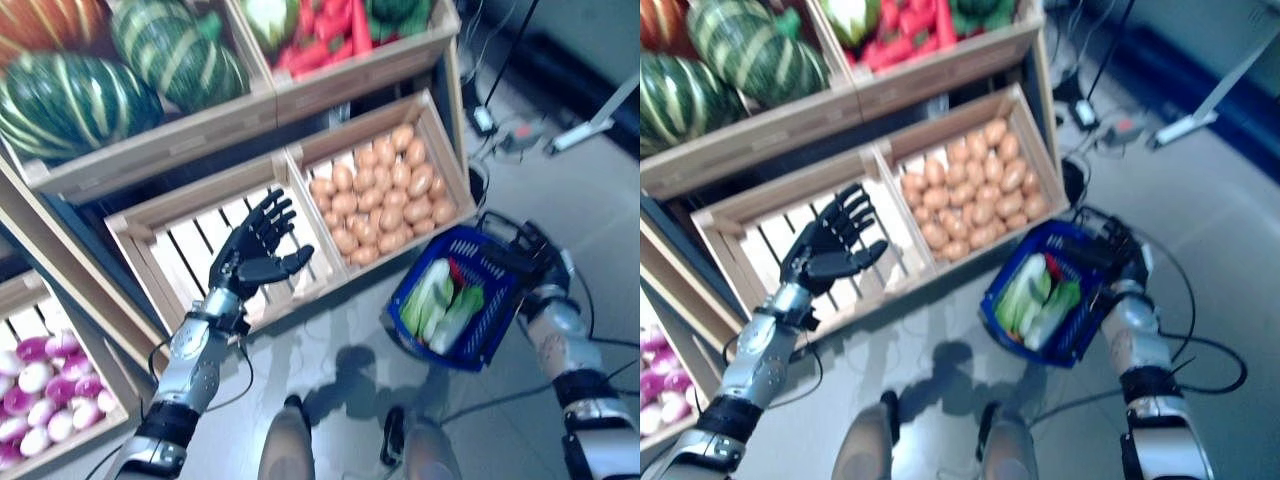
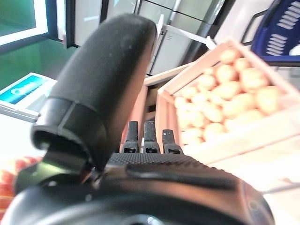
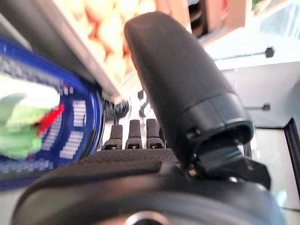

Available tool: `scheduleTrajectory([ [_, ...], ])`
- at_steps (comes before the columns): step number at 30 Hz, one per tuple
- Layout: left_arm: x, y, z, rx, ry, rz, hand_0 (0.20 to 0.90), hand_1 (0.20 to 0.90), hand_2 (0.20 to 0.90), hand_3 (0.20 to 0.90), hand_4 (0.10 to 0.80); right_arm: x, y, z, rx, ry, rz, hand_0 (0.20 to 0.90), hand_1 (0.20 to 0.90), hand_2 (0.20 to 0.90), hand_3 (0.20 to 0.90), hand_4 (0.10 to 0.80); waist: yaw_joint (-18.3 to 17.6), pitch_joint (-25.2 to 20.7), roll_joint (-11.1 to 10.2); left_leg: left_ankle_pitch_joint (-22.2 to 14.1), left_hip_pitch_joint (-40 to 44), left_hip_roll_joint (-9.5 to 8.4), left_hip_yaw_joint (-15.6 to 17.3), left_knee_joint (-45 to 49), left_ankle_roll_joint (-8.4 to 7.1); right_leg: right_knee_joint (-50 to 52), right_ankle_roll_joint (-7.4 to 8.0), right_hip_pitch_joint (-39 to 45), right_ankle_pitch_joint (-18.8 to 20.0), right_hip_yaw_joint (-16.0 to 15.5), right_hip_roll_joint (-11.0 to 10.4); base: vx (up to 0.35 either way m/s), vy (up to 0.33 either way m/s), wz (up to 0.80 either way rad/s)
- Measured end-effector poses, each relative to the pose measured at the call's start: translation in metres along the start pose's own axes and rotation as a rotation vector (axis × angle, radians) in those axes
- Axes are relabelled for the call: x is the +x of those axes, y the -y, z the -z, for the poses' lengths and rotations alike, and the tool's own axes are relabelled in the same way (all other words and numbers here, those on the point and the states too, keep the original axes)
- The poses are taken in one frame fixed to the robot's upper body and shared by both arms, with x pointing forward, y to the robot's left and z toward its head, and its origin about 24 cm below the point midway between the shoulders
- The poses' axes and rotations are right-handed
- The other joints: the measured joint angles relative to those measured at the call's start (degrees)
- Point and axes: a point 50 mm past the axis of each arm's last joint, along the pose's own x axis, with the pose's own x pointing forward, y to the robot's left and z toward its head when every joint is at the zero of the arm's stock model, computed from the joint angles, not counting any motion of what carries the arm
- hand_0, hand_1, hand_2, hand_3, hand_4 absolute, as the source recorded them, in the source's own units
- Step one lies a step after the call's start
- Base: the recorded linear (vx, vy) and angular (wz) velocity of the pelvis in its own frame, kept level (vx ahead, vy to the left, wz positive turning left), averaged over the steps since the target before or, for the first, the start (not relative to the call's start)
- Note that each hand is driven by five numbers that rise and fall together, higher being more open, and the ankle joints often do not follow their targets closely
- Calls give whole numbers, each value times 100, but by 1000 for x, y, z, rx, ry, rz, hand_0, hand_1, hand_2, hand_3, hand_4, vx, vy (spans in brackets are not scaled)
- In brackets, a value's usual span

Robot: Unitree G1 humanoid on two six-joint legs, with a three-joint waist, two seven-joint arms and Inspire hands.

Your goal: Put vegetables into the basket

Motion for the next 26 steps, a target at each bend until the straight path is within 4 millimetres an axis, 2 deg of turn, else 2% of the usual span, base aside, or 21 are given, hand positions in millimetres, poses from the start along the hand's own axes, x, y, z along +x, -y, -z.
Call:
scheduleTrajectory([
  [1, -8, 0, 9, -5, -30, -15, 900, 900, 900, 900, 800, -7, -3, 15, 14, -34, -25, 900, 900, 900, 900, 800, -3, -259, 13, 127, 207, -17, 58, -394, 11, -404, 31, 192, 147, -29, 46, 106, 32, -5],
  [4, -27, 1, 28, -1, -100, -54, 900, 900, 900, 900, 800, -28, -22, 49, 53, -110, -111, 900, 900, 900, 900, 800, -55, -621, 1, 382, 758, -106, 142, -1193, 57, -1270, 138, 752, 466, -61, 120, 75, 26, -1],
  [6, -34, 2, 36, 7, -132, -77, 900, 900, 900, 900, 800, -39, -35, 66, 61, -162, -168, 900, 900, 900, 900, 800, -71, -725, -21, 456, 920, -168, 164, -1437, 91, -1631, 194, 947, 612, -61, 133, 48, 32, 0],
  [9, -55, 3, 54, 12, -201, -145, 900, 900, 900, 900, 800, -69, -61, 97, 117, -246, -281, 900, 900, 900, 900, 800, -88, -907, -33, 558, 1193, -260, 273, -1836, 133, -2202, 285, 1267, 852, -49, 155, 24, 28, -8],
  [12, -66, 0, 67, 16, -259, -222, 900, 900, 900, 900, 800, -89, -81, 118, 118, -308, -345, 900, 900, 900, 900, 800, -94, -1002, -59, 591, 1278, -325, 268, -1973, 165, -2490, 325, 1429, 982, -65, 138, -3, 35, 2],
  [18, -86, 0, 87, -23, -329, -377, 900, 900, 900, 900, 800, -101, -91, 116, 127, -259, -391, 900, 900, 900, 900, 800, -122, -1104, -63, 620, 1319, -400, 258, -2024, 191, -2602, 380, 1510, 1037, -69, 83, 2, 45, 2],
  [26, -101, 29, 114, -55, -435, -444, 900, 900, 900, 900, 800, -119, -91, 134, 98, -311, -257, 900, 900, 900, 900, 800, -137, -1150, -16, 723, 1260, -448, 58, -2031, 226, -2632, 387, 1582, 1045, -103, 60, -38, 35, 12],
])
